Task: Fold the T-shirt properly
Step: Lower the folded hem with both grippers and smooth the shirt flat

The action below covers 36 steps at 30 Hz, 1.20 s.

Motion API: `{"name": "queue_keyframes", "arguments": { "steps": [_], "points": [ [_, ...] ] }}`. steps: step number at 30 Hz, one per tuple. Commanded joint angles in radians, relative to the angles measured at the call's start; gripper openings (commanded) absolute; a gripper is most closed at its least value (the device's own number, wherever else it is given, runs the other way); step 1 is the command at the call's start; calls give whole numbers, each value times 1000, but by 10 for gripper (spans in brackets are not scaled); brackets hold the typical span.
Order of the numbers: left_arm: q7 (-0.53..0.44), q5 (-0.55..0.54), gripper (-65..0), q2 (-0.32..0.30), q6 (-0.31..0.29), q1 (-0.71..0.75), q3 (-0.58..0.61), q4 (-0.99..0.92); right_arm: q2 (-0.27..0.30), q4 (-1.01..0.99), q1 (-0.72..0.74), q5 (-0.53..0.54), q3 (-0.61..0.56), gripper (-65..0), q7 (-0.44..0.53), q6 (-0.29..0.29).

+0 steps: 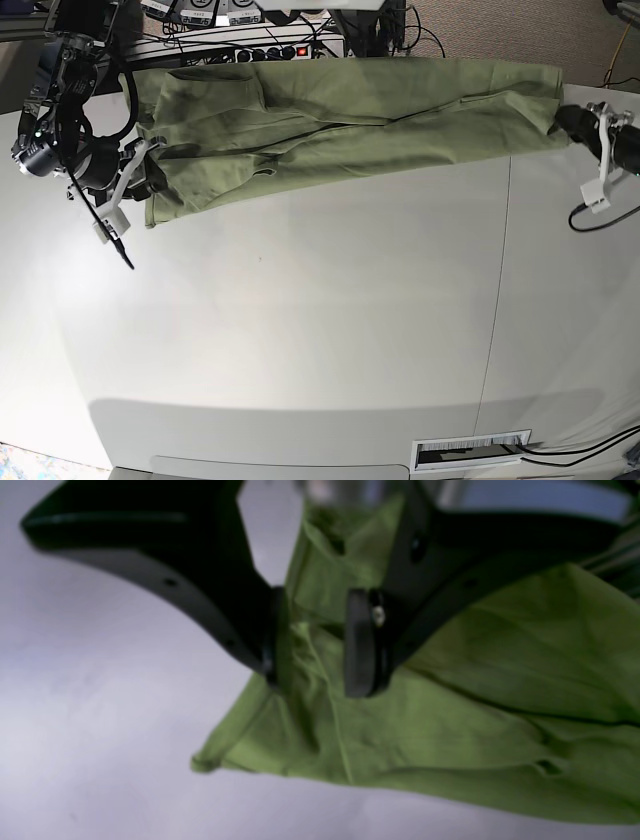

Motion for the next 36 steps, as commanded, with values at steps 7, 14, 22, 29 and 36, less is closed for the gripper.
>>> {"name": "queue_keyframes", "arguments": {
  "steps": [7,14,22,29,36],
  "points": [
    [-70,93,-465,-31,-5,-8,-13,8,-60,16,3,49,-32,-650,12,29],
    [-129,142,-557,-31,-5,-8,-13,8,-85,-15,1,-167,-247,-650,51,36],
    [-130,142,-564,-31,-5,-8,-13,8,-85,-32,0,-381,-299,-650,204,35],
    [-131,141,-564,-31,-5,-8,-13,8,-85,-140,1,-527,-299,-650,322,30],
    [-121,94,-545,-31,-5,-8,-13,8,-85,-194,37,-592,-299,-650,447,10]
  ]
}}
